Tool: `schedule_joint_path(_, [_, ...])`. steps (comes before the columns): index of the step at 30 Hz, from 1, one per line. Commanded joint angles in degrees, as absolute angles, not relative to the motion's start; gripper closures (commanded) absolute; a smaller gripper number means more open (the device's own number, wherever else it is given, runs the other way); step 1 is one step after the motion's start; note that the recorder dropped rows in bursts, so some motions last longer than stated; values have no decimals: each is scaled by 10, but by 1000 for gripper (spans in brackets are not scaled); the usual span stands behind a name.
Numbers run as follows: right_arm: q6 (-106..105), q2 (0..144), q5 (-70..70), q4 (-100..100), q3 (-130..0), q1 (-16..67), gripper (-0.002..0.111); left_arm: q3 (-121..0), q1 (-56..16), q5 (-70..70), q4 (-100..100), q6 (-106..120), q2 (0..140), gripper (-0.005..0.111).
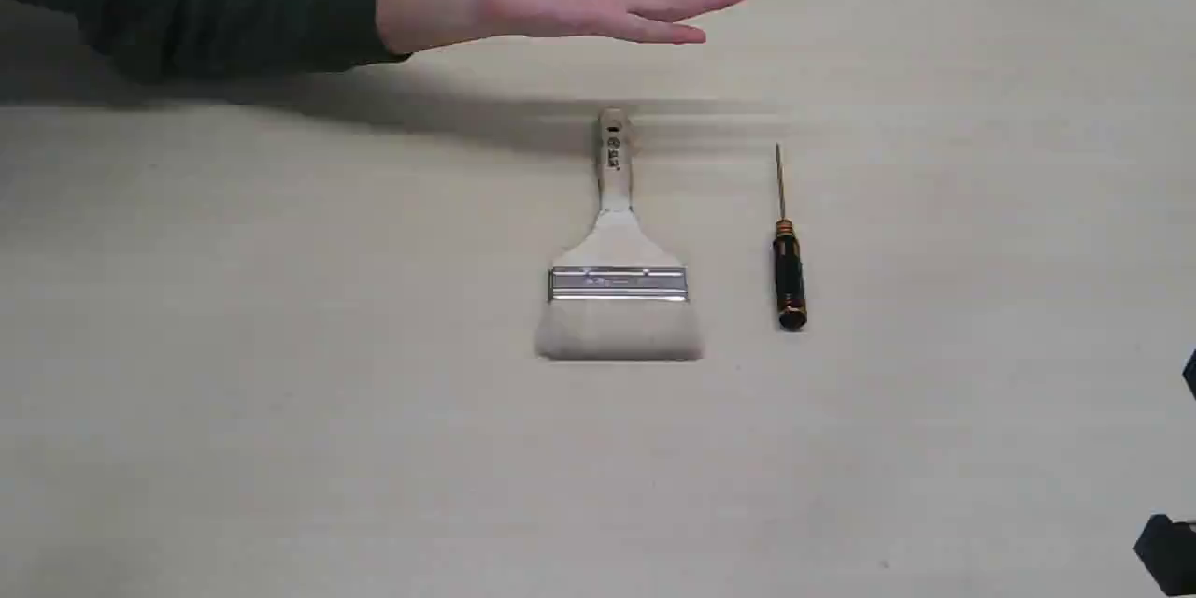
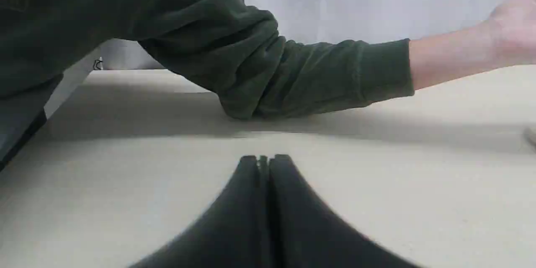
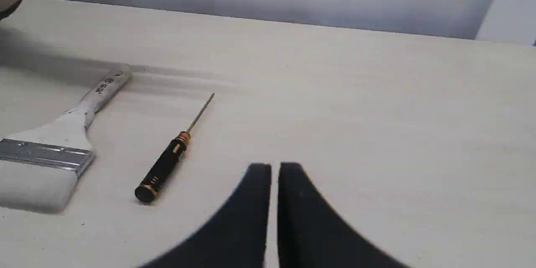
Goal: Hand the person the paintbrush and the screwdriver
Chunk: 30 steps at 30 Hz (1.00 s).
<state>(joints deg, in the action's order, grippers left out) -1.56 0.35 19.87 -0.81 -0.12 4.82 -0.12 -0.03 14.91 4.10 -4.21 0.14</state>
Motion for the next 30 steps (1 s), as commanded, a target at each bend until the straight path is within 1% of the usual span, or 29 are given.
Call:
schedule_joint_path(1, [-19, 0, 198, -8, 0, 44, 104, 0, -3, 143, 41, -43, 0, 107])
schedule_joint_path(16, [-19, 0, 191, -8, 0, 44, 104, 0, -3, 143, 41, -43, 0, 107])
schedule_joint_path(27, [-19, 0, 76, -8, 0, 44, 104, 0, -3, 145, 38, -43, 0, 107])
schedule_joint_path(30, [-19, 0, 68, -8, 0, 44, 104, 0, -3, 143, 38, -43, 0, 107])
